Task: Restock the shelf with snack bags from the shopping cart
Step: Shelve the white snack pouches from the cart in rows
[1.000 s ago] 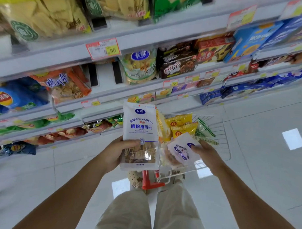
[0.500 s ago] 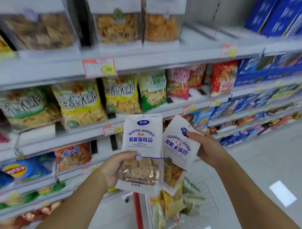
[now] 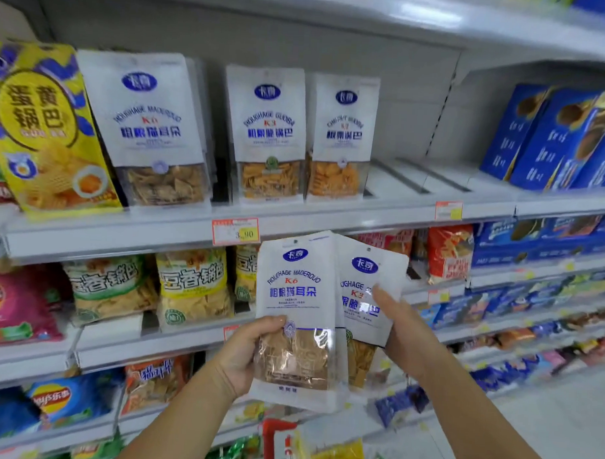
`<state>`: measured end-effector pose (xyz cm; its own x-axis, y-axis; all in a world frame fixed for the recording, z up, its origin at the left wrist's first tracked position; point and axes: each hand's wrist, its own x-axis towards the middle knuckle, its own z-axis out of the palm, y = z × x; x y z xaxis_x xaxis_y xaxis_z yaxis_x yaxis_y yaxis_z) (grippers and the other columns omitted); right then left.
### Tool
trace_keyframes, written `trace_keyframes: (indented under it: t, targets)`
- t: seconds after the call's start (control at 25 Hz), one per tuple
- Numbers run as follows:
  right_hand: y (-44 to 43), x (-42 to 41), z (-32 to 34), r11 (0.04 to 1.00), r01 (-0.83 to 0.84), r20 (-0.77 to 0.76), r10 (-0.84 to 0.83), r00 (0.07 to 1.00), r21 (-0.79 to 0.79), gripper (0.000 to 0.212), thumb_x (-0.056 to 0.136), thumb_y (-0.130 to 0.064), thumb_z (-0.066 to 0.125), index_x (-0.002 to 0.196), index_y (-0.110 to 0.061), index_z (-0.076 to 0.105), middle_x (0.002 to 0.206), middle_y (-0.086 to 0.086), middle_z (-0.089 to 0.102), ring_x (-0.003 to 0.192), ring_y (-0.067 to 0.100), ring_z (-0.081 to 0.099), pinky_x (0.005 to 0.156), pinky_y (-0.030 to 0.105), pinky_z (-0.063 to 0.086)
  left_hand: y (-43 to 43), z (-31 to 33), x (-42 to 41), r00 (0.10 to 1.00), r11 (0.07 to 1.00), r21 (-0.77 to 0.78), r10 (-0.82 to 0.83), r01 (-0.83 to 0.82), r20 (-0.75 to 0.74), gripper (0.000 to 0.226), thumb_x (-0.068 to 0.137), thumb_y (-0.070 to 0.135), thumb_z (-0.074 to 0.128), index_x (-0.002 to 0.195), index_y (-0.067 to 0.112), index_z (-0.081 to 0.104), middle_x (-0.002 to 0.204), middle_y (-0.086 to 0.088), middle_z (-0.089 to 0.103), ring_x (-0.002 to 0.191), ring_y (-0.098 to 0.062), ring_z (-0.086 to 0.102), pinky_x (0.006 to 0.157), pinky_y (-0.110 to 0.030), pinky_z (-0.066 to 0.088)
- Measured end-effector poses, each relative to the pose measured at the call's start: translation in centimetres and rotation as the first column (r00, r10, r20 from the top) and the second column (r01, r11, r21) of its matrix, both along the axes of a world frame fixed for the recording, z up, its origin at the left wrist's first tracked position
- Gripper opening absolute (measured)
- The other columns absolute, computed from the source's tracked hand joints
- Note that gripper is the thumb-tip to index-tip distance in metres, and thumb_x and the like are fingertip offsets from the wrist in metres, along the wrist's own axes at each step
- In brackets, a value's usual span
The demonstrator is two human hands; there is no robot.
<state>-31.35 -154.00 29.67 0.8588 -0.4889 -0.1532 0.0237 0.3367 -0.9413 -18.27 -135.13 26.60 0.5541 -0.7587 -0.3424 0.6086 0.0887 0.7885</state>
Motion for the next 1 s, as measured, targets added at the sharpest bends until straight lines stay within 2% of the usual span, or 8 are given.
trace_keyframes:
  t: [0.12, 0.24, 0.32, 0.4, 0.52, 0.6, 0.8, 1.0]
  targets:
    - [0.9, 0.4, -0.9, 0.994, -0.032, -0.041, 0.028, 0.999, -0.100, 0.053, 0.068, -0.021, 0.070, 0.120, -0.016, 0.060, 0.105, 0.006, 0.074, 0.096, 0.024, 0.070, 0.080, 0.042, 0.055, 0.1, 1.8, 0.1, 0.996, 0.995, -0.051, 0.085, -0.084, 0.023, 0.004, 0.062, 0.006, 0.071, 0.065, 0.007, 0.074, 0.061, -0.010, 0.072, 0.049, -0.020, 0.069, 0.040, -0.027, 0.053]
    - [1.0, 1.1, -0.1, 0.989, 0.047, 0.017, -0.045, 0.999, -0.141, 0.054, 0.066, -0.020, 0.073, 0.119, -0.018, 0.061, 0.105, 0.004, 0.074, 0.100, 0.025, 0.069, 0.085, 0.045, 0.054, 0.9, 3.2, 0.8, 0.985, 0.977, -0.128, 0.171, -0.169, 0.006, 0.030, 0.082, 0.005, 0.057, 0.059, 0.006, 0.075, 0.060, -0.012, 0.071, 0.047, -0.022, 0.069, 0.038, -0.030, 0.052]
    - [0.8, 1.7, 0.8, 0.987, 0.074, 0.074, -0.064, 0.995, -0.140, 0.052, 0.065, -0.019, 0.072, 0.116, -0.020, 0.062, 0.106, 0.002, 0.074, 0.103, 0.025, 0.068, 0.088, 0.046, 0.053, 1.9, 4.6, 1.0, 0.979, 0.958, -0.202, 0.202, -0.201, -0.017, 0.005, 0.064, 0.008, 0.078, 0.065, 0.004, 0.076, 0.064, -0.015, 0.072, 0.050, -0.026, 0.070, 0.039, -0.034, 0.053]
    - [0.7, 2.4, 1.7, 0.985, 0.072, 0.107, -0.055, 0.993, -0.158, 0.055, 0.062, -0.024, 0.078, 0.115, -0.022, 0.062, 0.109, 0.001, 0.073, 0.105, 0.023, 0.067, 0.088, 0.044, 0.053, 3.0, 5.0, 1.8, 0.975, 0.944, -0.250, 0.221, -0.213, 0.005, 0.030, 0.046, 0.011, 0.088, 0.072, 0.002, 0.076, 0.068, -0.017, 0.073, 0.054, -0.028, 0.071, 0.042, -0.036, 0.055]
    - [0.7, 3.8, 3.2, 0.968, 0.058, 0.142, -0.024, 0.990, -0.242, 0.091, 0.040, -0.050, 0.093, 0.121, -0.023, 0.061, 0.115, 0.001, 0.071, 0.110, 0.023, 0.065, 0.098, 0.050, 0.048, 4.6, 5.4, 3.0, 0.970, 0.938, -0.257, 0.243, -0.233, 0.004, 0.012, 0.064, 0.008, 0.080, 0.074, 0.001, 0.077, 0.074, -0.019, 0.074, 0.060, -0.030, 0.073, 0.048, -0.040, 0.058]
    - [0.7, 5.2, 5.0, 0.947, 0.094, 0.173, -0.042, 0.984, -0.308, 0.099, 0.031, -0.059, 0.092, 0.120, -0.025, 0.062, 0.114, 0.000, 0.072, 0.107, 0.025, 0.067, 0.097, 0.054, 0.048, 5.5, 6.4, 3.6, 0.978, 0.949, -0.252, 0.206, -0.189, 0.043, 0.041, 0.043, 0.010, 0.094, 0.079, 0.001, 0.079, 0.082, -0.021, 0.075, 0.067, -0.032, 0.074, 0.055, -0.044, 0.060]
    - [1.3, 8.8, 11.7, 0.870, 0.195, 0.326, -0.042, 0.945, -0.453, 0.057, 0.066, -0.035, 0.083, 0.115, -0.025, 0.056, 0.109, -0.003, 0.071, 0.102, 0.019, 0.068, 0.088, 0.046, 0.054, 8.1, 7.5, 5.6, 0.945, 0.962, -0.190, 0.238, -0.197, 0.223, 0.021, 0.069, 0.001, 0.072, 0.089, 0.003, 0.078, 0.092, -0.020, 0.075, 0.074, -0.027, 0.074, 0.062, -0.034, 0.061]
    - [1.9, 14.0, 17.3, 0.717, 0.199, 0.323, 0.039, 0.945, -0.668, 0.042, 0.083, -0.027, 0.073, 0.115, -0.031, 0.045, 0.110, -0.014, 0.064, 0.100, 0.008, 0.064, 0.080, 0.030, 0.052, 10.1, 7.5, 7.0, 0.927, 0.958, -0.196, 0.256, -0.207, 0.274, 0.052, 0.049, 0.020, 0.091, 0.096, 0.002, 0.077, 0.098, -0.019, 0.075, 0.079, -0.027, 0.074, 0.068, -0.032, 0.061]
